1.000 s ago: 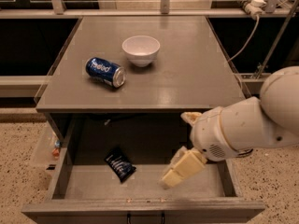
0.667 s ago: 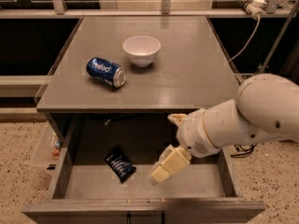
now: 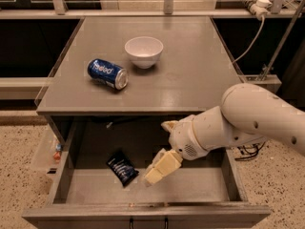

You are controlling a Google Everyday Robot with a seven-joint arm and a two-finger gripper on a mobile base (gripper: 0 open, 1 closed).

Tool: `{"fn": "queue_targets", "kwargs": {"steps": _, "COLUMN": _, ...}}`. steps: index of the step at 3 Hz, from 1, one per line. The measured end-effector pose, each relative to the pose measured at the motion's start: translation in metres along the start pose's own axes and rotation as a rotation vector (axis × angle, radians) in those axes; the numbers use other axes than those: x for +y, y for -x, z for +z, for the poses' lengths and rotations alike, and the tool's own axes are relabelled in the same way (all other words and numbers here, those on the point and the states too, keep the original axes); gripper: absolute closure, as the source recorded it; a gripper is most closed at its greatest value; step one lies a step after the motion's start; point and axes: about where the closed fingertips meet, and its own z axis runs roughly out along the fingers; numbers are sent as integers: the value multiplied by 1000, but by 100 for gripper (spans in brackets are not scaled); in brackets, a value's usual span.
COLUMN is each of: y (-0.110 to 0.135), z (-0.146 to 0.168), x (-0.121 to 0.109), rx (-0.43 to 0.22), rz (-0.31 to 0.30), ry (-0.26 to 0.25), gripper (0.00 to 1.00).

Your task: Pick rxbar blueberry from top drawer and place on counter

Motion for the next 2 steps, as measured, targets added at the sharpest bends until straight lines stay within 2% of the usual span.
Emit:
{"fn": "queue_targets", "kwargs": {"steps": 1, "y": -1, "z": 12, "x": 4, "rx": -5, "rz": 17, "ry": -23, "gripper": 0}}
{"fn": "queue_targets", "kwargs": {"steps": 2, "y": 2, "z": 43, "x": 5, "rx": -25, "rz": 20, "ry": -25, "gripper": 0}}
